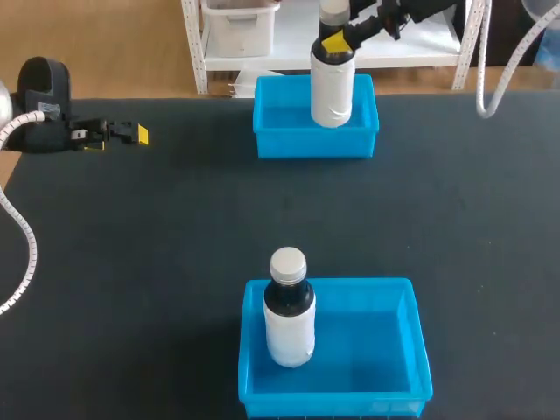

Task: Pick up the bottle, and place it in the far bin if it is heavy, or in the near bin if it is light.

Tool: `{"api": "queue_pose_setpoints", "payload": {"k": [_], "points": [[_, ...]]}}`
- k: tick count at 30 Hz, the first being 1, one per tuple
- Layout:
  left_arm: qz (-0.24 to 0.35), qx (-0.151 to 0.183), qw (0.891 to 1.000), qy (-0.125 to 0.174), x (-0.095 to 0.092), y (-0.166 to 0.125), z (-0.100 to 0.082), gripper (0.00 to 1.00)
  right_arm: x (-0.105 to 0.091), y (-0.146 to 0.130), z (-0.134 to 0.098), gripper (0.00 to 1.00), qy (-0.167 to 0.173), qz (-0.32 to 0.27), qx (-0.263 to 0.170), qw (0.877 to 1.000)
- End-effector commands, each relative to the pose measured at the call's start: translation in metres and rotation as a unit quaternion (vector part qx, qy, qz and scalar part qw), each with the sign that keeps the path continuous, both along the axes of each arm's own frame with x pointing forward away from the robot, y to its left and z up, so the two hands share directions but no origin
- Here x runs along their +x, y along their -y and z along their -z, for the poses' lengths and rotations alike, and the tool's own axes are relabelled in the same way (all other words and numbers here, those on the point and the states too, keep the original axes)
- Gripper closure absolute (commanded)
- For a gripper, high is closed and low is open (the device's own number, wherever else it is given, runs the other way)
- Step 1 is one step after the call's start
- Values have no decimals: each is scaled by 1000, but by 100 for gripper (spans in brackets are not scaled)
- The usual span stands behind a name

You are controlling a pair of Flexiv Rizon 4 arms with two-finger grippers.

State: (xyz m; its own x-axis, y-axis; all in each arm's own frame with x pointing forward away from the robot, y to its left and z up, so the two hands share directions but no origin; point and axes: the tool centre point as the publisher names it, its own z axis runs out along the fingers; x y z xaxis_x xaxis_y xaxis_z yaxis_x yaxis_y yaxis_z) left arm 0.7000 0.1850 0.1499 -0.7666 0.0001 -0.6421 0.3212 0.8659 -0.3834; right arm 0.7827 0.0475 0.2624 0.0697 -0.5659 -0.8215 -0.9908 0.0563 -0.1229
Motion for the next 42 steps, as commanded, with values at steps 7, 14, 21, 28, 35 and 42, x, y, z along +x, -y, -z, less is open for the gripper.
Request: {"api": "queue_pose_setpoints", "payload": {"k": [7, 14, 21, 28, 35, 42], "points": [[0, 0, 1000, 0, 0, 0, 0, 0, 51, -31, 14, 100, -14, -20, -1, 1000], [0, 0, 1000, 0, 0, 0, 0, 0, 79, -50, 26, 100, -18, -20, 1, 1000], [0, 0, 1000, 0, 0, 0, 0, 0, 102, -64, 38, 100, -22, -22, 1, 1000], [0, 0, 1000, 0, 0, 0, 0, 0, 120, -68, 52, 100, -28, -20, 5, 999], [0, 0, 1000, 0, 0, 0, 0, 0, 132, -69, 68, 100, -37, -15, 9, 999], [0, 0, 1000, 0, 0, 0, 0, 0, 136, -70, 83, 100, -49, -14, 9, 999]]}}
